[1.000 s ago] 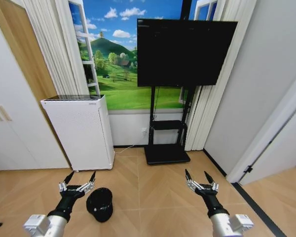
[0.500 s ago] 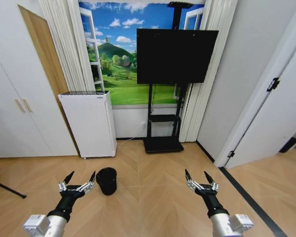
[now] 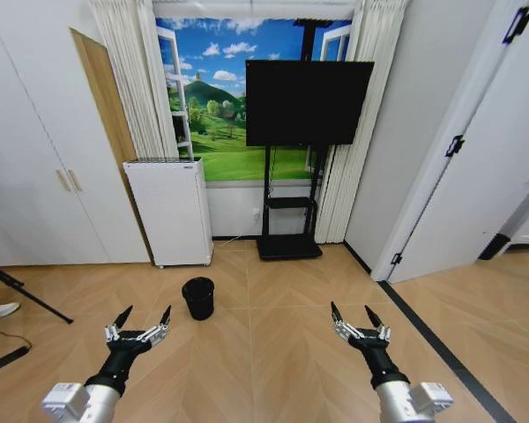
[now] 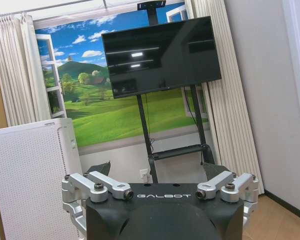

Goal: Pick up the trash bin and place the garbage on the floor into it.

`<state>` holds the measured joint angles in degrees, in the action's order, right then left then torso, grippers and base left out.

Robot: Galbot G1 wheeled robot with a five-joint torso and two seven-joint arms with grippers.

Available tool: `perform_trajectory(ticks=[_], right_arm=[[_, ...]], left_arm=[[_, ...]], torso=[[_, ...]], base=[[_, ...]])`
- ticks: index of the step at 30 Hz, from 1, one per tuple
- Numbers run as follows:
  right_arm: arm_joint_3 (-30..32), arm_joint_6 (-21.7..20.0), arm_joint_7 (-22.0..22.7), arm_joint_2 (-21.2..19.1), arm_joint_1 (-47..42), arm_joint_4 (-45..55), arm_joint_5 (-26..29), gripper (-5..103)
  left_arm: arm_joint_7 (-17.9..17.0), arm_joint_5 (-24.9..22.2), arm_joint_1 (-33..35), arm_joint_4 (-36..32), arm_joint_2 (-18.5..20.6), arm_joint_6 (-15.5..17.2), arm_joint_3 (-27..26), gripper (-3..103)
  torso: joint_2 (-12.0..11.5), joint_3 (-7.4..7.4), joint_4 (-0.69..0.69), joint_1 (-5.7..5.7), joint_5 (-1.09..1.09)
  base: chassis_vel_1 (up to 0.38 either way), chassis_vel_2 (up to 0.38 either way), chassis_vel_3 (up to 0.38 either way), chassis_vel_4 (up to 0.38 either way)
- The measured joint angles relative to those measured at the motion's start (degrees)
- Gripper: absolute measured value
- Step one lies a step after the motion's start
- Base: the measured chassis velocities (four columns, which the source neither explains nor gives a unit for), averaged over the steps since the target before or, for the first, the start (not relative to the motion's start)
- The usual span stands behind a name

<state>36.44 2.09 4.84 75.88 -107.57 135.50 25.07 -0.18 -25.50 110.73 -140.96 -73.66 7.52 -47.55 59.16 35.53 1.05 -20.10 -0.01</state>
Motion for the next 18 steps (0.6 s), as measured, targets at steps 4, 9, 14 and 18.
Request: perform_trajectory(ticks=[4,9,14,18], right_arm=[[0.0,0.0,0.0,0.0,0.0,0.0,0.0,100],[0.0,0.0,0.0,0.0,0.1,0.0,0.0,100],[0.0,0.0,0.0,0.0,0.1,0.0,0.0,100],[0.0,0.0,0.0,0.0,0.0,0.0,0.0,100]], left_arm=[[0.0,0.0,0.0,0.0,0.0,0.0,0.0,100],[0.0,0.0,0.0,0.0,0.0,0.0,0.0,100],[0.0,0.0,0.0,0.0,0.0,0.0,0.0,100],[0.0,0.0,0.0,0.0,0.0,0.0,0.0,100]], torso=[[0.0,0.02,0.01,-0.02,0.03],[-0.1,0.04,0.0,-0.08,0.03],[-0.1,0.04,0.0,-0.08,0.01],[0.0,0.01,0.0,-0.04,0.01]], base=[[0.033,0.013,-0.074,0.02],[-0.06,0.014,0.07,-0.033],[-0.025,0.008,0.029,-0.013],[0.0,0.0,0.0,0.0]])
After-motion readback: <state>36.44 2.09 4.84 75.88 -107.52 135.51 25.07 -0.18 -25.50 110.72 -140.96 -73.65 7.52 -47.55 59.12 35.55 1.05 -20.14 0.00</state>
